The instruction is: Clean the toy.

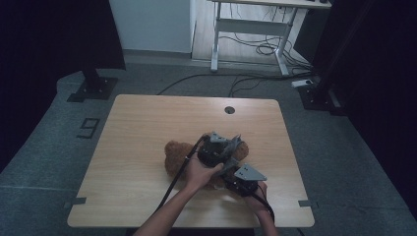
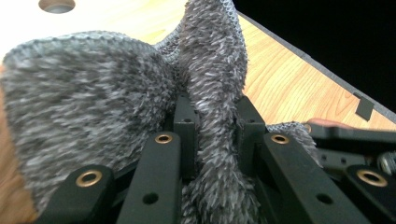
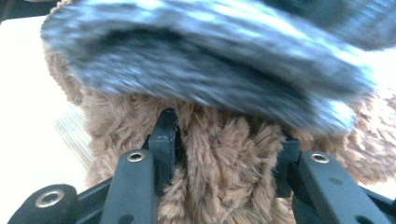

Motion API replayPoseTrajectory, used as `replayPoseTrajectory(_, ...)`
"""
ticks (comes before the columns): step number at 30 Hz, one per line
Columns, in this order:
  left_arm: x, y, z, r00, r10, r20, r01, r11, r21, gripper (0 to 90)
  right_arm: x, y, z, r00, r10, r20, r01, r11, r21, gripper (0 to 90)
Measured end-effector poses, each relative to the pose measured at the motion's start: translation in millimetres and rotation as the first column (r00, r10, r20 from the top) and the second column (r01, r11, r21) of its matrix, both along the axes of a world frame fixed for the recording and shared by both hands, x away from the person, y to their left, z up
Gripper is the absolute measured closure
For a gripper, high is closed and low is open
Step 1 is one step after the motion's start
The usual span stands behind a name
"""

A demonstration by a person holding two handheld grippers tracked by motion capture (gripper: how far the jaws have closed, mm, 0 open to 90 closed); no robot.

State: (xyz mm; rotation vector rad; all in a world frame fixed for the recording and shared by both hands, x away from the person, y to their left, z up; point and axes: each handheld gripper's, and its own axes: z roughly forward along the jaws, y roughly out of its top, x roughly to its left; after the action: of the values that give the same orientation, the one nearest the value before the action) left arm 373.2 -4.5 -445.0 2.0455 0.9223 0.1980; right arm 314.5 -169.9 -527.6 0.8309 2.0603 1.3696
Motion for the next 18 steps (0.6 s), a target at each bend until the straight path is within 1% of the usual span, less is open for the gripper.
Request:
replayPoseTrajectory(3,-2.2,11.3,1.4,1.0,0.009,0.004,-0.009,1.0,-0.002,75.3,0.5,-1.1,0.1,0.9999,0.005,-0.012,-0.005,1.0,0.011,56.1)
replayPoseTrajectory(4,-2.9,19.0,2.6,0.9996,0.025,0.013,-0.026,0.9997,0.004,75.3,0.4,-1.2,0.0,0.9999,0.005,-0.014,-0.004,1.0,0.013,56.1)
replayPoseTrajectory(5,-2.7,23.5,2.9,0.9993,0.034,0.014,-0.034,0.9994,0.008,75.4,0.6,-1.5,0.0,0.9999,0.004,-0.016,-0.004,1.0,0.015,56.0)
replayPoseTrajectory(6,-2.0,31.7,3.0,0.9986,0.051,0.012,-0.051,0.9986,0.01,75.3,0.7,-1.7,-0.1,0.9998,0.005,-0.017,-0.005,1.0,0.018,56.0)
replayPoseTrajectory(7,-1.7,35.3,2.9,0.9983,0.057,0.011,-0.057,0.9983,0.013,75.4,1.0,-2.1,-0.3,0.9998,0.005,-0.018,-0.005,1.0,0.022,55.9)
replayPoseTrajectory(9,-1.2,51.1,1.2,0.9962,0.085,0.019,-0.085,0.9957,0.036,75.4,0.9,-2.5,-0.5,0.9998,0.005,-0.018,-0.004,1.0,0.025,55.9)
replayPoseTrajectory(10,-1.8,57.8,0.8,0.9958,0.088,0.024,-0.089,0.9952,0.041,75.4,0.9,-2.7,-0.6,0.9998,0.006,-0.017,-0.006,1.0,0.026,55.9)
replayPoseTrajectory(13,-5.1,74.7,3.2,0.9947,0.098,0.03,-0.099,0.9945,0.035,75.6,0.7,-2.7,-0.4,0.9998,0.009,-0.018,-0.008,1.0,0.027,55.9)
replayPoseTrajectory(15,-6.6,88.4,7.1,0.9923,0.115,0.044,-0.117,0.9925,0.035,75.5,1.0,-2.9,-0.5,0.9998,0.008,-0.018,-0.007,1.0,0.029,55.9)
replayPoseTrajectory(18,-4.2,111.7,9.2,0.9853,0.166,0.042,-0.167,0.9856,0.029,75.4,0.9,-3.4,-0.8,0.9998,0.007,-0.017,-0.007,0.999,0.032,55.9)
